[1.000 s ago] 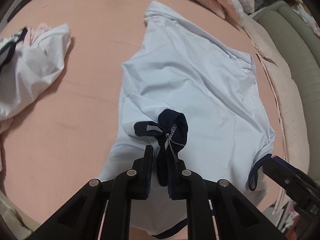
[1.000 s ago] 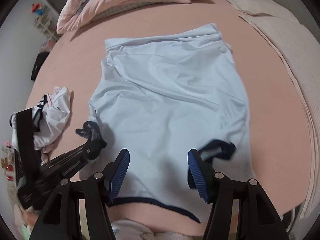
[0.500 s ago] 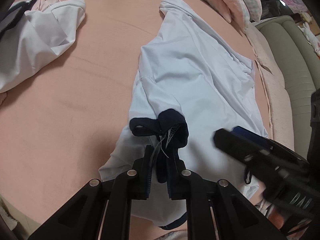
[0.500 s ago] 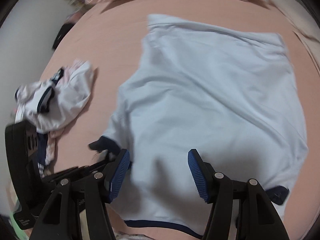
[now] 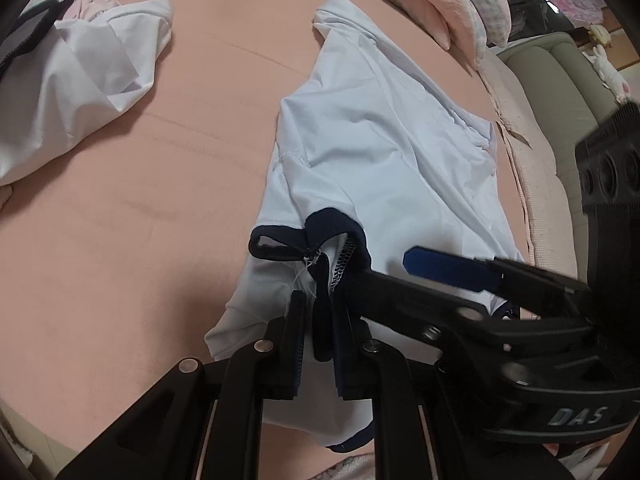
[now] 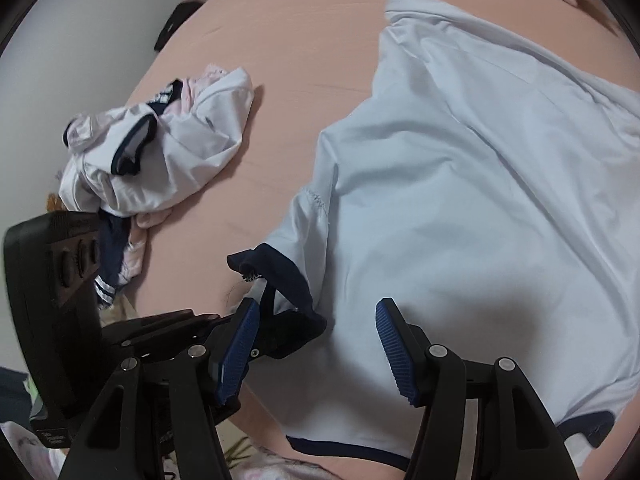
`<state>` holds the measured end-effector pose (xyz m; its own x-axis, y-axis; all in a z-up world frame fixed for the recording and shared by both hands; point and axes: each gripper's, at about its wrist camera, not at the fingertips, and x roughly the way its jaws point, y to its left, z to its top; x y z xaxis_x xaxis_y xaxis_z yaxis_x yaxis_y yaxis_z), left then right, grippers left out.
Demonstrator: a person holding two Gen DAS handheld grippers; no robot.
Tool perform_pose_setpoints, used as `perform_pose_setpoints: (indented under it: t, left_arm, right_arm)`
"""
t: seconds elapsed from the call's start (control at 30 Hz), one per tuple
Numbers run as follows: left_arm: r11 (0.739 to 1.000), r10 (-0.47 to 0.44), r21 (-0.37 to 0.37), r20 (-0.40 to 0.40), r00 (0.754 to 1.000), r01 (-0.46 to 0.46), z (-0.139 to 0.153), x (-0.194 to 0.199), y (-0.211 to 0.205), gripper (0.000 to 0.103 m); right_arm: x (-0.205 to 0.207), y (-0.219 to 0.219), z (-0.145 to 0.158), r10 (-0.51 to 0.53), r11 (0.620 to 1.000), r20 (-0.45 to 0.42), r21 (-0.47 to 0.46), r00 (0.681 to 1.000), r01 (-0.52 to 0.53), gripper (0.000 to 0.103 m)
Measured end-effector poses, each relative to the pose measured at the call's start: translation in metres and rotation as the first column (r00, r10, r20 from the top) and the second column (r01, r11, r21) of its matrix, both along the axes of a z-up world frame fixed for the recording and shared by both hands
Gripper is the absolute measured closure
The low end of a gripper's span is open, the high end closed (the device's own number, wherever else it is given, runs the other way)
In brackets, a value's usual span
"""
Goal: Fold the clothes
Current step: 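Lift the sleeve with the left gripper while the right gripper grasps the shirt side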
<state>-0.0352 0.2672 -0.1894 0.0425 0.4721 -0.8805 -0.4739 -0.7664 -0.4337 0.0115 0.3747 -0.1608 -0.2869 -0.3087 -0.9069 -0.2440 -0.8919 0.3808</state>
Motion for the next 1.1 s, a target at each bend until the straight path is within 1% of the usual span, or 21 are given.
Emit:
perform_pose_setpoints:
  t: [0.07, 0.2, 0.27, 0.37, 0.4, 0.5, 0.53, 0.57, 0.6, 0.63, 0.7, 0.77, 0.9, 0.97, 1.03, 1.1]
  left_arm:
    - [1.0, -0.007, -0.004, -0.013, 1.0, 0.007, 0.001, 0.001, 0.001, 0.093]
    - [1.0, -0.017, -0.022, -0.03, 0.999, 0.016, 0.001, 0.003, 0.003, 0.093]
    - [1.0, -0.018, -0.021, -0.029, 0.999, 0.017, 0.001, 0.004, 0.003, 0.093]
    - [1.0, -0.012, -0.02, -0.026, 1.0, 0.012, 0.001, 0.003, 0.002, 0.093]
    - [1.0, -0.009, -0.018, -0.024, 1.0, 0.008, 0.002, 0.003, 0.001, 0.093]
    - [1.0, -0.008, -0.02, -0.026, 1.0, 0.007, 0.002, 0.003, 0.001, 0.093]
    - [1.0, -0.007, -0.025, -0.03, 1.0, 0.006, 0.003, 0.003, 0.001, 0.093]
    - [1.0, -0.006, -0.027, -0.033, 0.999, 0.005, 0.003, 0.003, 0.0, 0.093]
    - [1.0, -0.006, -0.025, -0.031, 1.0, 0.005, 0.003, 0.003, 0.0, 0.093]
    - [1.0, -0.005, -0.024, -0.028, 1.0, 0.004, 0.003, 0.002, 0.0, 0.093]
    - [1.0, -0.004, -0.024, -0.03, 1.0, 0.003, 0.003, 0.002, -0.001, 0.093]
    - [1.0, -0.004, -0.022, -0.035, 0.999, 0.003, 0.005, 0.002, -0.001, 0.093]
    - [1.0, -0.008, -0.005, -0.037, 0.999, 0.008, 0.011, 0.003, -0.001, 0.093]
    - [1.0, -0.013, 0.007, -0.04, 0.999, 0.014, 0.015, 0.003, 0.0, 0.093]
    - [1.0, -0.021, 0.018, -0.042, 0.999, 0.022, 0.018, 0.004, 0.002, 0.093]
    - [0.999, -0.03, 0.018, -0.04, 0.999, 0.031, 0.019, 0.005, 0.005, 0.093]
  right_arm:
    - [-0.005, -0.002, -0.001, 0.022, 1.0, 0.009, 0.018, 1.0, -0.022, 0.043]
    - [-0.013, 0.0, -0.004, 0.0, 0.991, 0.023, 0.135, 1.0, -0.004, 0.043]
    - [-0.016, 0.002, -0.01, 0.004, 0.991, 0.034, 0.133, 0.999, -0.008, 0.043]
    - [-0.022, 0.0, -0.015, 0.019, 0.998, 0.007, 0.062, 1.0, -0.019, 0.043]
    - [-0.025, -0.001, -0.016, 0.026, 0.998, -0.003, 0.054, 1.0, -0.026, 0.043]
    - [-0.033, -0.007, -0.018, 0.042, 0.996, -0.018, 0.074, 0.999, -0.04, 0.045]
    - [-0.034, -0.009, -0.019, 0.048, 0.996, -0.025, 0.076, 0.999, -0.046, 0.056]
    - [-0.036, -0.011, -0.02, 0.054, 0.996, -0.033, 0.076, 0.998, -0.052, 0.078]
    - [-0.037, -0.013, -0.02, 0.061, 0.995, -0.04, 0.076, 0.997, -0.058, 0.087]
    - [-0.037, -0.014, -0.02, 0.062, 0.995, -0.046, 0.078, 0.997, -0.058, 0.093]
    - [-0.036, -0.015, -0.021, 0.059, 0.995, -0.055, 0.082, 0.997, -0.054, 0.096]
    - [-0.033, -0.012, -0.018, 0.03, 0.996, -0.079, 0.082, 0.996, -0.024, 0.097]
    - [-0.025, 0.005, -0.002, -0.074, 0.997, -0.163, 0.017, 0.984, 0.078, 0.097]
    - [-0.022, 0.014, 0.006, -0.113, 0.993, -0.188, 0.009, 0.976, 0.117, 0.097]
    - [-0.02, 0.023, 0.013, -0.149, 0.987, -0.2, 0.026, 0.969, 0.157, 0.097]
    - [-0.019, 0.031, 0.013, -0.173, 0.984, -0.189, 0.014, 0.967, 0.179, 0.097]
